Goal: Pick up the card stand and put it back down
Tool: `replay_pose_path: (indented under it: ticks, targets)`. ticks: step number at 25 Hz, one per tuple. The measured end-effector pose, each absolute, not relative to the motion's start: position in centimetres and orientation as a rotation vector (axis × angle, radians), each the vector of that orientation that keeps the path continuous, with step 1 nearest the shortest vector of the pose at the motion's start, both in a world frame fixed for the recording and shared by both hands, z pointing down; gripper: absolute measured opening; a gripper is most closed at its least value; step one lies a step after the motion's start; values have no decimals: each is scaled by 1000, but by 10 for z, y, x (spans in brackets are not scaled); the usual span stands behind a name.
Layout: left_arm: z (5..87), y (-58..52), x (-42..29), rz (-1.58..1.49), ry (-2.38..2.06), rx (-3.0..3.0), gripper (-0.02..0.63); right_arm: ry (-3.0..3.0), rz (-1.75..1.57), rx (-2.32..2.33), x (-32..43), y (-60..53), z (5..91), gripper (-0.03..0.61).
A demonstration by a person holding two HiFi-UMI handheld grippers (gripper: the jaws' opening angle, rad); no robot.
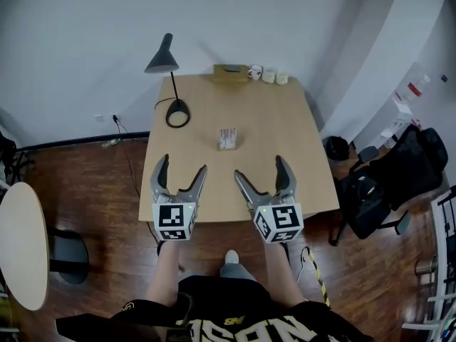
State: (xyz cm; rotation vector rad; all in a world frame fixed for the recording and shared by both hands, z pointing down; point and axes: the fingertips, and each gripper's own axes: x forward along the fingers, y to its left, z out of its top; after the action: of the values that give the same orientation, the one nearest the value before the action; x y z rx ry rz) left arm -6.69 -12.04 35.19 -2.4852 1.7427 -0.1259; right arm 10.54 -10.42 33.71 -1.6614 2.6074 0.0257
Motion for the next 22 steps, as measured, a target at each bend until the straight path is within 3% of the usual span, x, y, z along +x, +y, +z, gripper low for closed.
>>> replay_pose_path:
  ticks: [9, 22]
  targets:
    - [355, -176, -46, -147, 1663, -2559, 423, 2613, -16, -1662, 113, -162, 349, 480]
    - [447, -236, -84, -449, 1372, -2737, 430, 2644, -163, -1761, 121, -211, 414, 472]
